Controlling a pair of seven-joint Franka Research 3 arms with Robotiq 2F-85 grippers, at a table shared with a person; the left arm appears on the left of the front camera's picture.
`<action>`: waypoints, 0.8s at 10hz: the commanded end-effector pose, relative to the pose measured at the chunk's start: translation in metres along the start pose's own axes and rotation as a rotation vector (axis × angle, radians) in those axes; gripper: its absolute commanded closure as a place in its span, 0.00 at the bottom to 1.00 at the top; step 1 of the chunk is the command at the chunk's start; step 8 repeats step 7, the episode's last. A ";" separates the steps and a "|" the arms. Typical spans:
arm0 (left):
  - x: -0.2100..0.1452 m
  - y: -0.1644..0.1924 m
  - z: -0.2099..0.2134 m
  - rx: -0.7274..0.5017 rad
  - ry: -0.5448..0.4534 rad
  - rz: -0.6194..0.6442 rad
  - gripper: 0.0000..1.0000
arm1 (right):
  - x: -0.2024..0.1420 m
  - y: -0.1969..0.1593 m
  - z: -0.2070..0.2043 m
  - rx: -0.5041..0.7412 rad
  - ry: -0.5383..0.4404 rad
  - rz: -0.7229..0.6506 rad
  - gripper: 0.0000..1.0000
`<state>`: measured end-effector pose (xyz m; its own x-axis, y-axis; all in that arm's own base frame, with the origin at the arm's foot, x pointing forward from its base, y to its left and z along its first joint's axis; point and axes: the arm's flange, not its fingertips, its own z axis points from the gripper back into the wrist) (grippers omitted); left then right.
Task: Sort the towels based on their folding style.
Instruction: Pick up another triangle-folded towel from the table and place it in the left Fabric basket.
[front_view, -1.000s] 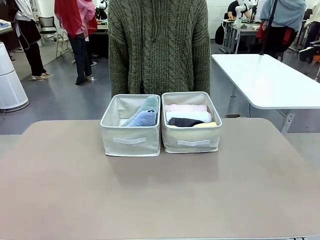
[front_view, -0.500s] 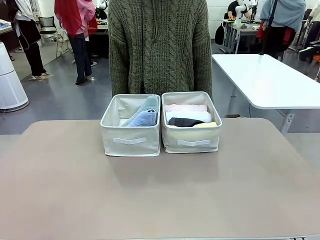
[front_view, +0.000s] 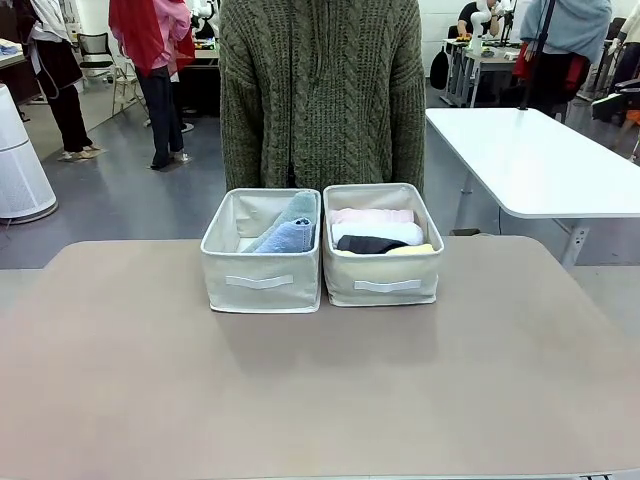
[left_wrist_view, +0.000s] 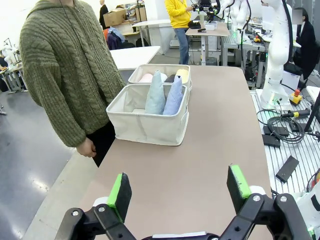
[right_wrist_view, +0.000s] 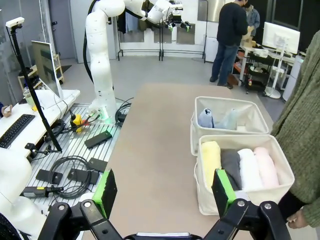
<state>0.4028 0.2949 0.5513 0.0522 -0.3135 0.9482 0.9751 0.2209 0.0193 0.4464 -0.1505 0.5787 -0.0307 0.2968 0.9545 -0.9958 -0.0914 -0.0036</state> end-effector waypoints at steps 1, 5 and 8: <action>0.001 -0.002 0.000 0.004 0.001 -0.003 0.00 | 0.000 0.005 -0.006 -0.011 0.012 -0.017 0.00; 0.001 -0.002 0.000 0.004 0.001 -0.003 0.00 | 0.000 0.005 -0.006 -0.011 0.012 -0.017 0.00; 0.001 -0.002 0.000 0.004 0.001 -0.003 0.00 | 0.000 0.005 -0.006 -0.011 0.012 -0.017 0.00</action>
